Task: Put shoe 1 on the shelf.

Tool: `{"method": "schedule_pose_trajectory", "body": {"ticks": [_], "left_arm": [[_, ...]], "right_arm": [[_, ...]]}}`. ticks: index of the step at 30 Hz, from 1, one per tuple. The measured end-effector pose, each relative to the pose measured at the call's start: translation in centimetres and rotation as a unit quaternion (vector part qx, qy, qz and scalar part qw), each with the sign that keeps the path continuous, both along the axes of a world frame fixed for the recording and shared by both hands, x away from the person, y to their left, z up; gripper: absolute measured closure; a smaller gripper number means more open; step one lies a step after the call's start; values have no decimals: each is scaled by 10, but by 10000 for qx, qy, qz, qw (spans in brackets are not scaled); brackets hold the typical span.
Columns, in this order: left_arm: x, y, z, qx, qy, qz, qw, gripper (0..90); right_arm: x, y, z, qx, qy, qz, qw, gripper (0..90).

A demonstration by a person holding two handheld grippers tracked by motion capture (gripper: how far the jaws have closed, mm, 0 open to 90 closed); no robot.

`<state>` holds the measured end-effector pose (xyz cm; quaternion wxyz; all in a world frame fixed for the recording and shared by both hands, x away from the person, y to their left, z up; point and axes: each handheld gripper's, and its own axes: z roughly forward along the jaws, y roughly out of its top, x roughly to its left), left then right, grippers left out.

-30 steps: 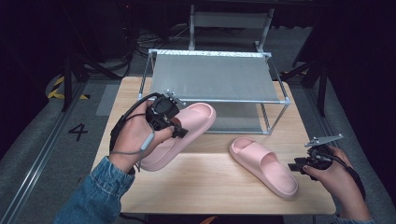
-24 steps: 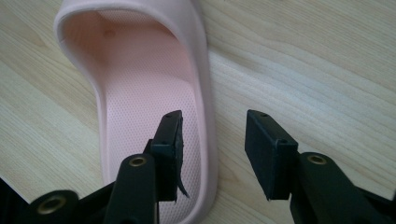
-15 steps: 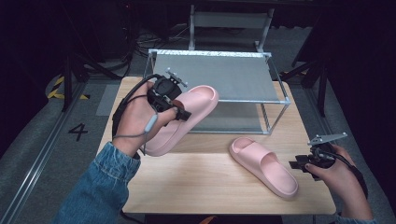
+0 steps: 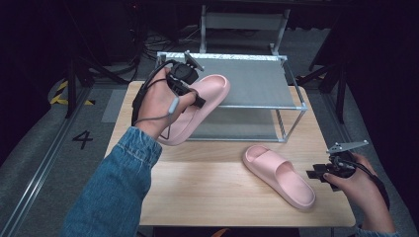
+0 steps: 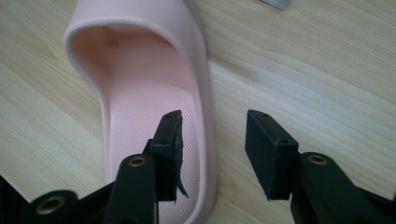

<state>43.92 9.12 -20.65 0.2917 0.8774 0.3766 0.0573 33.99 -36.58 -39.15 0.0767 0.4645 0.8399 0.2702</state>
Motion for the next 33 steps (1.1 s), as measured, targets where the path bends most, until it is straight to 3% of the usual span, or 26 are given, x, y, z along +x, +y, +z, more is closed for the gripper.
{"method": "schedule_pose_trajectory", "body": {"ticks": [6, 14, 22, 28, 33], "left_arm": [[22, -4, -3, 23, 9, 309, 9995, 840], [39, -11, -5, 118, 89, 686, 9975, 839], [52, -22, -8, 379, 51, 860, 9956, 828], [59, -27, -14, 400, 105, 839, 9956, 811], [54, -27, -14, 295, -2, 834, 9961, 653]], "right_arm": [[-1, -2, -2, 16, -3, -38, 10000, 576], [-4, -4, -3, 15, 3, -65, 10000, 576], [-8, -8, -3, 12, 18, -104, 9999, 575], [-10, -11, -3, 27, 17, -151, 9999, 571], [-10, -11, -3, 40, 12, -162, 9999, 562]]}}
